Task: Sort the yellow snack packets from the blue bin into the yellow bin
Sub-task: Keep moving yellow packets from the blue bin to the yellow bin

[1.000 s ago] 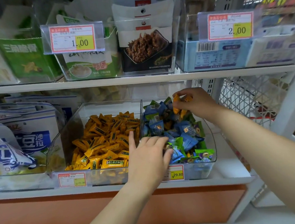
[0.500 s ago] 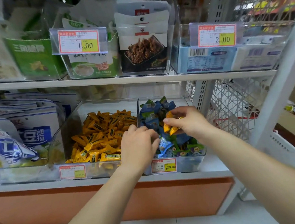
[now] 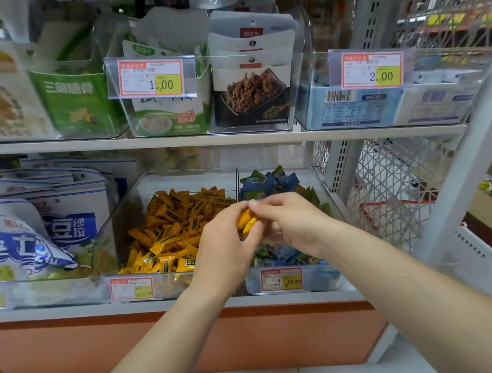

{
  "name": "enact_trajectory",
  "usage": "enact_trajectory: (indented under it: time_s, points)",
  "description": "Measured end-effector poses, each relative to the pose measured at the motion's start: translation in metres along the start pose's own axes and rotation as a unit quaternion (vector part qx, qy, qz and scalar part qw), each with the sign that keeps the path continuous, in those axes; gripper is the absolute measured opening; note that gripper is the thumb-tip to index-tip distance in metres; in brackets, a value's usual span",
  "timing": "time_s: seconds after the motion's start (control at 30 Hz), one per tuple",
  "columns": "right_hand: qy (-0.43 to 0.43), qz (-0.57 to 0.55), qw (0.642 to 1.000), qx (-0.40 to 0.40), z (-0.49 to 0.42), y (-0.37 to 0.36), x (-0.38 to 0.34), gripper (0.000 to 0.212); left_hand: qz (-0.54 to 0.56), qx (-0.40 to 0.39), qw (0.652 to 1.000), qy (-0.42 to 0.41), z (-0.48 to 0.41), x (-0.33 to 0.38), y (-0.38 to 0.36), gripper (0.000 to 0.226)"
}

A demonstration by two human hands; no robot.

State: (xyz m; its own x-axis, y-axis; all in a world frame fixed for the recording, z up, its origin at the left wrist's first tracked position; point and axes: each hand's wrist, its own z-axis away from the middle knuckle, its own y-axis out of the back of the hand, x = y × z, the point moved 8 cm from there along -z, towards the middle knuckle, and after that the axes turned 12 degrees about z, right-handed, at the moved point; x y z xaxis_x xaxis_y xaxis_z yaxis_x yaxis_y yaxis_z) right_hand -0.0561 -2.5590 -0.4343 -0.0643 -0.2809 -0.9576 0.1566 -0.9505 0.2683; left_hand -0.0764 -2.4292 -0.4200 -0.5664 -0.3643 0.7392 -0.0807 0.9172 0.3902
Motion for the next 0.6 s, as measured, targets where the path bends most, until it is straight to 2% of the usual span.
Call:
enact_trajectory:
  time_s: [0.1, 0.2, 0.27, 0.33, 0.4, 0.5, 0.6]
  points:
    - [-0.039, -0.005, 0.995, -0.091, 0.0, -0.009, 0.001, 0.032, -0.003, -0.012, 1.0, 0.017, -0.002, -0.009, 0.005, 0.034]
    - [-0.027, 0.13, 0.985, -0.112, -0.006, 0.003, -0.001, 0.033, 0.011, -0.001, 0.999, 0.046, -0.005, -0.018, 0.011, 0.034]
    - [-0.002, 0.214, 0.976, -0.036, -0.02, 0.027, -0.005, 0.03, 0.008, 0.036, 0.997, 0.061, -0.009, -0.028, 0.024, 0.036]
    - [0.023, 0.216, 0.971, 0.101, -0.037, 0.066, -0.009, 0.017, -0.022, 0.069, 0.995, 0.063, -0.014, -0.038, 0.04, 0.04]
    - [0.049, 0.271, 0.942, 0.191, -0.053, 0.098, -0.009, 0.014, -0.087, 0.05, 0.992, 0.081, -0.017, -0.052, 0.048, 0.049]
    - [0.06, 0.386, 0.91, 0.142, -0.084, 0.101, 0.005, 0.015, -0.208, 0.022, 0.972, 0.111, -0.019, -0.064, 0.05, 0.07]
    - [0.067, 0.517, 0.851, 0.057, -0.111, 0.09, 0.016, 0.016, -0.134, 0.028, 0.988, 0.071, -0.025, -0.048, 0.037, 0.063]
